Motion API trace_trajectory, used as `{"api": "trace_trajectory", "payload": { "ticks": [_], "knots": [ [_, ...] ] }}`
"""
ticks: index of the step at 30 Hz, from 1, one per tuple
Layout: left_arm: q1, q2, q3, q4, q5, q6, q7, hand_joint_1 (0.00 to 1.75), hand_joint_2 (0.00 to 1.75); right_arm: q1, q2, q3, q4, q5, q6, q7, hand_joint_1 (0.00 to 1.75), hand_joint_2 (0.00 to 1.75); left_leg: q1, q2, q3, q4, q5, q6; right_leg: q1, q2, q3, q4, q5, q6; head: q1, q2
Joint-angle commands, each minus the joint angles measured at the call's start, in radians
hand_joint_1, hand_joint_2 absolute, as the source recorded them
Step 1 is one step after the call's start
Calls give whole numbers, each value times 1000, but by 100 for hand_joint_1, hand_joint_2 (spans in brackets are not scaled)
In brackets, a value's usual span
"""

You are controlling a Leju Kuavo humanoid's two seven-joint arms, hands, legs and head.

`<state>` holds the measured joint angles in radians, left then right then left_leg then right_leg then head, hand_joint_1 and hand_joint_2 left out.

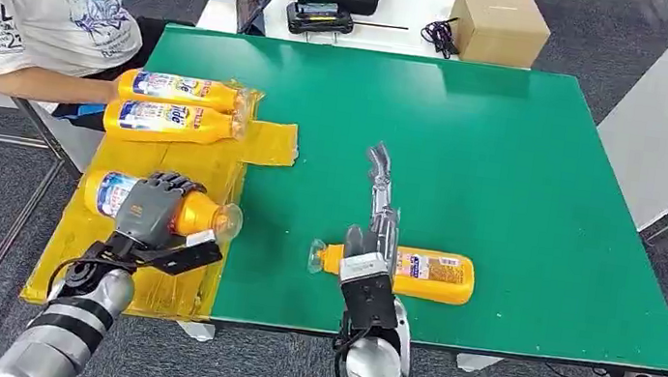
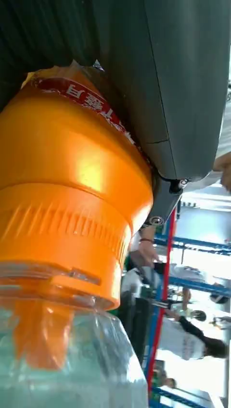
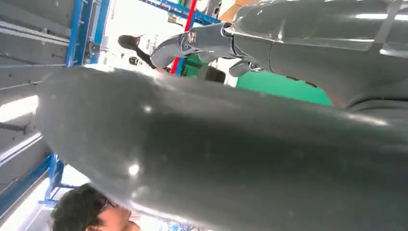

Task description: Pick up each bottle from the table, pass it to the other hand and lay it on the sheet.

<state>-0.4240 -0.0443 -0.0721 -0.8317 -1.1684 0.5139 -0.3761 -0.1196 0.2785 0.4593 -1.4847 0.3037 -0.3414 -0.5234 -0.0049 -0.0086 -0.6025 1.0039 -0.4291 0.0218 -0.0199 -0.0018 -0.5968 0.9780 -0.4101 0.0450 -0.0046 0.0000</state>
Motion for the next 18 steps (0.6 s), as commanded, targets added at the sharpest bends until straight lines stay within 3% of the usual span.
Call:
{"api": "trace_trajectory", "payload": {
  "ticks": [1,11,18],
  "knots": [
    [-73,25,-52,187,-14,-78,14,175,175,-43,-19,16,55,1,24,16,0,0,2,1,5,0,-2,-2,2,0,5,-1,-1,-2,0,0],
    [-68,37,-84,221,-65,-103,51,175,175,-42,-17,14,59,0,43,22,0,0,2,2,5,0,-1,-2,2,1,5,-1,-1,-2,0,0],
    [-88,38,-86,294,-54,-212,74,175,175,-39,-14,14,65,7,55,25,0,0,1,2,5,-1,-1,-1,1,1,5,-1,0,-1,0,0]
  ]
}}
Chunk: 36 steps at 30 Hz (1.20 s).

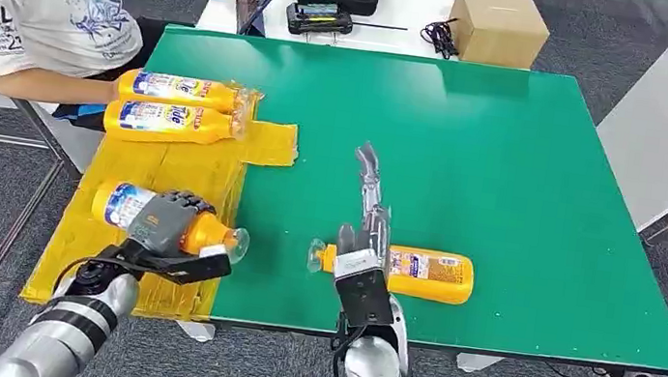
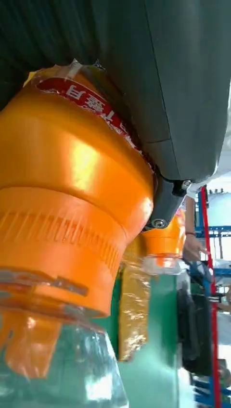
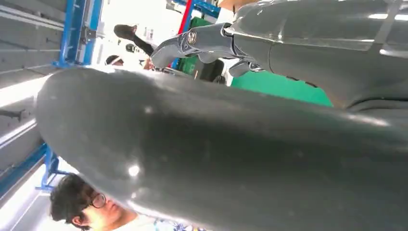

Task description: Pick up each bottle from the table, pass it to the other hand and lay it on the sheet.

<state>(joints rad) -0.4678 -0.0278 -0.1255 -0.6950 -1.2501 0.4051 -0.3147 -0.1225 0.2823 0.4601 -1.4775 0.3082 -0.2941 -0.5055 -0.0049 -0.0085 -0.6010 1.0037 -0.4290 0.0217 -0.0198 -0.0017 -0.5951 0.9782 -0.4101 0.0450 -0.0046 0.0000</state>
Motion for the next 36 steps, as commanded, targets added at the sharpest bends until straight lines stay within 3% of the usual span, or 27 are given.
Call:
{"api": "trace_trajectory", "payload": {
  "ticks": [1,2,3,4,13,14,22,27,29,32,36],
  "knots": [
    [-47,23,-32,162,36,-122,8,134,175,-35,-18,13,58,3,9,8,0,0,2,2,6,-1,-2,-2,2,2,7,-2,-1,-2,0,0],
    [-46,21,-21,161,59,-142,-1,93,175,-35,-17,12,59,4,10,9,0,0,1,1,7,-1,-1,-1,1,1,7,-2,0,-2,0,0],
    [-45,20,-13,161,92,-186,-11,12,175,-35,-16,11,63,4,10,9,0,0,2,3,8,-1,-2,-2,2,3,8,-2,0,-2,0,0],
    [-41,21,-4,159,128,-225,-25,3,175,-36,-16,11,69,4,11,10,0,0,1,3,8,-2,-1,-1,1,3,8,-2,0,-2,0,0],
    [-34,36,9,169,243,-350,-52,0,175,-51,-13,16,102,3,15,9,0,0,0,4,13,-2,-1,-1,0,4,12,-2,0,-1,0,0],
    [-34,41,12,172,272,-385,-61,0,0,-56,-13,19,111,1,19,8,0,0,2,6,14,-3,-2,-2,2,6,13,-3,1,-3,0,0],
    [-14,56,32,151,422,-542,-129,0,0,-79,-10,29,158,-10,26,5,0,0,0,2,16,-3,-1,-1,1,3,16,-2,0,-2,0,0],
    [63,77,111,71,742,-818,-215,0,0,-112,-5,52,222,-28,31,-14,0,0,1,7,18,-4,-1,-2,1,8,18,-3,1,-3,0,0],
    [85,61,118,14,825,-818,-240,0,0,-111,-3,54,228,-31,27,-19,0,0,0,6,20,-4,-1,-1,1,6,19,-3,1,-2,0,0],
    [75,-28,174,-84,919,-663,-249,0,0,-97,-6,51,210,-19,7,-17,0,0,1,0,17,-2,-1,-1,1,1,18,-2,0,-2,1,0],
    [67,-36,165,-100,924,-647,-227,0,0,-93,-9,52,203,-19,7,-17,0,0,1,-2,13,0,0,-1,1,-2,14,-1,-1,-2,0,0]
  ]
}}
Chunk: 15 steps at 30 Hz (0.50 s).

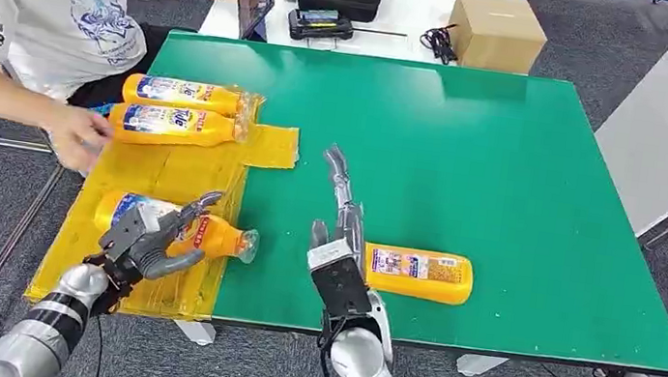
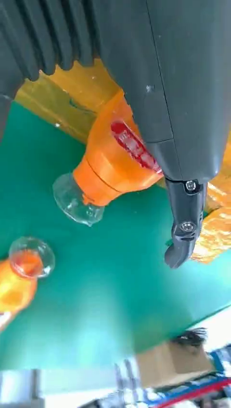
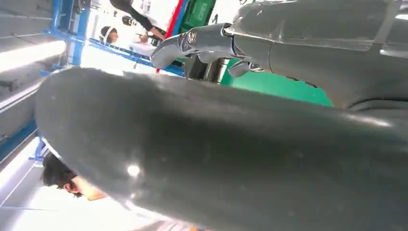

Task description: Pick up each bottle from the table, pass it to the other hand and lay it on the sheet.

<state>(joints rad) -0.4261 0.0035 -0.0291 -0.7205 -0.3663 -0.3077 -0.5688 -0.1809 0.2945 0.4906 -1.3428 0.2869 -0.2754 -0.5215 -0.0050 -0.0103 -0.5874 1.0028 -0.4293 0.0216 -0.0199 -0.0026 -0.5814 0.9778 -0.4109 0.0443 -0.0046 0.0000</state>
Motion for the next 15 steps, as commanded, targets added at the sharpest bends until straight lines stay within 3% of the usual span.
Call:
{"api": "trace_trajectory", "payload": {
  "ticks": [1,3,4,6,7,8,12,15],
  "knots": [
    [28,-65,69,-74,40,66,27,0,0,-35,-21,21,68,2,-11,0,0,0,2,0,-1,0,0,-1,2,-1,0,-1,0,-2,0,0],
    [36,-115,125,-145,76,261,-26,0,0,-31,-34,25,53,47,-39,22,0,0,2,2,-1,1,-1,-2,3,1,0,-1,0,-2,0,0],
    [39,-141,163,-176,130,268,-25,0,175,-37,-48,34,51,82,-45,42,0,0,1,0,-2,0,-1,-1,2,0,-1,-1,0,-1,0,0],
    [64,-166,186,-273,159,356,-60,0,175,-60,-90,54,56,185,-50,125,0,0,2,0,-4,1,-1,-1,2,-1,-3,0,0,-1,0,0],
    [78,-169,190,-314,168,389,-60,0,175,-69,-108,46,55,213,-48,147,0,175,3,0,-4,2,-1,-1,3,-1,-3,-1,0,-1,0,0],
    [107,-180,208,-383,198,439,-69,0,175,-82,-138,42,49,294,-61,205,0,175,1,0,-6,1,0,-1,2,-1,-5,-1,0,-1,0,0],
    [150,-185,224,-439,195,513,-84,0,175,-72,-174,24,25,371,-49,255,0,175,2,2,-6,1,-2,-1,2,1,-4,-2,0,-1,0,0],
    [206,-190,248,-488,193,562,-99,0,175,-73,-261,22,2,475,24,367,0,175,2,3,-6,0,-2,-1,2,2,-5,-3,0,-1,0,0]
  ]
}}
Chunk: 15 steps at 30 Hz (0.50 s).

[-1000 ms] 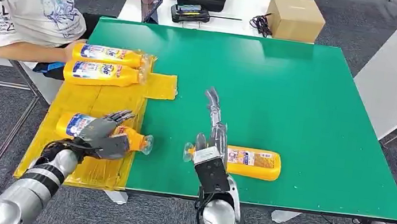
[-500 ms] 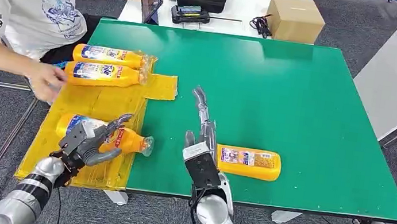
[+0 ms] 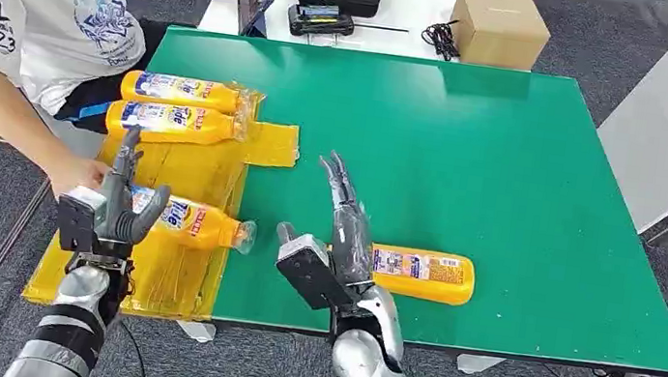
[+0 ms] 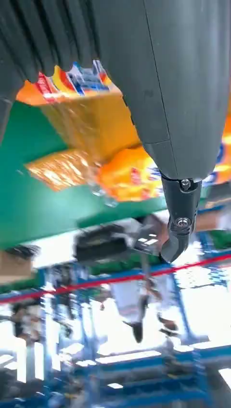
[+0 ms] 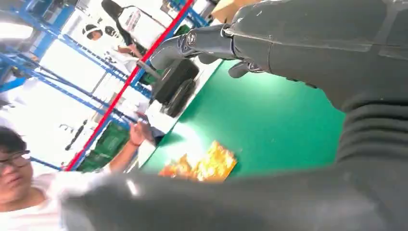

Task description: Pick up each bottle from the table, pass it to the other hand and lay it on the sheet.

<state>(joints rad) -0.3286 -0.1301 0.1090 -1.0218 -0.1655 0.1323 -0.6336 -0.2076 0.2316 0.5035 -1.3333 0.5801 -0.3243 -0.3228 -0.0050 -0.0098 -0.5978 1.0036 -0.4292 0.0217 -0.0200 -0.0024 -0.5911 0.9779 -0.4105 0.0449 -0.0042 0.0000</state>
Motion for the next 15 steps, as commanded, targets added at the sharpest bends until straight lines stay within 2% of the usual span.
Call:
{"api": "trace_trajectory", "payload": {
  "ticks": [1,4,5,10,13,15],
  "knots": [
    [132,-56,117,-200,-5,125,-30,0,175,-45,-233,1,-9,190,109,195,0,175,3,2,5,1,-3,-1,3,1,5,-2,-1,-2,-1,0],
    [142,-55,120,-202,-6,124,-30,0,175,-43,-247,-9,-5,185,116,188,0,175,1,1,2,-1,-1,0,1,1,2,-2,0,-1,0,0],
    [143,-58,124,-201,-5,124,-31,0,175,-59,-270,10,13,221,155,222,0,175,1,1,3,0,-2,-1,2,1,3,-2,-1,-1,0,0],
    [158,-54,126,-175,-9,118,-24,0,175,-84,-342,-3,72,202,243,261,0,175,1,0,2,0,-1,-1,1,0,3,-2,-1,-1,0,0],
    [157,-54,125,-170,-10,116,-24,0,175,-85,-346,-3,79,200,248,263,0,175,0,1,1,0,-1,0,0,1,1,-2,0,-1,-1,0],
    [133,-36,113,-123,-16,93,-29,0,175,-111,-362,27,123,159,315,260,0,175,0,1,0,0,-1,0,0,0,0,-1,0,-1,-1,0]
  ]
}}
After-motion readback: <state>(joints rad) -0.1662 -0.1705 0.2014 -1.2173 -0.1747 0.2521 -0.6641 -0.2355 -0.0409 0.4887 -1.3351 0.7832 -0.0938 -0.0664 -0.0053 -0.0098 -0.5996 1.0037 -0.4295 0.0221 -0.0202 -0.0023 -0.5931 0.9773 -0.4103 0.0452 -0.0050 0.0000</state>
